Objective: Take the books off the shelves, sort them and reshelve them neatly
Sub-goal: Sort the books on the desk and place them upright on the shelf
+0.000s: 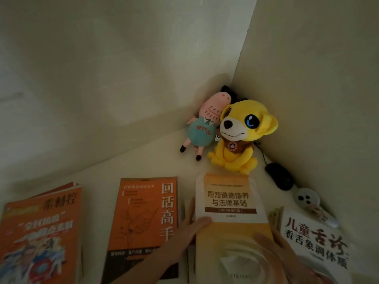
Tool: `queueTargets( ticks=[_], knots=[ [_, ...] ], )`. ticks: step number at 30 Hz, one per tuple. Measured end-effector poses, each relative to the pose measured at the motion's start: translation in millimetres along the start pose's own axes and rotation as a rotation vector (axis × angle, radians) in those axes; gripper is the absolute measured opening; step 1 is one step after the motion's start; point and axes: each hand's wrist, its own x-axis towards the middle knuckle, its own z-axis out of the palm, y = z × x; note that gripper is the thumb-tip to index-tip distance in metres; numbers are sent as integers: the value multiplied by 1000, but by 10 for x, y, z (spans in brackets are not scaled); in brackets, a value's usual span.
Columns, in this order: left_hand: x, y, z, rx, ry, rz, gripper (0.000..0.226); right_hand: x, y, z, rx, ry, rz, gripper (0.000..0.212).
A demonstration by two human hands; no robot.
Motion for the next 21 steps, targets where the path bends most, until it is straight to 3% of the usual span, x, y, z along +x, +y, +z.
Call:
queueTargets(
  ticks=[2,6,10,12,13,15,17,19,21],
  knots=[
    [26,-10,-10,36,-9,14,95,14,23,20,-9,15,14,51],
    [17,1,-2,103,-7,-12,77,10,84,56,-31,31,21,102],
    [-1,79,71,194,26,-32,65,36,127,56,-12,45,-2,122],
    [-37,118,58,276,22,-12,77,51,145,54,-10,28,-9,120],
    [-93,161,51,320,11,-2,81,38,138,63,-18,12,-11,107],
    [-294,286,9,369,-2,30,70,27,118,54,-80,12,-31,92],
    [-557,374,-125,353,15,61,49,9,93,45,-333,91,-124,104],
    [-833,433,-327,357,113,99,31,12,25,92,-745,243,-305,110],
    [-1062,434,-670,333,277,165,39,-5,-45,359,-983,302,-508,106]
  ],
)
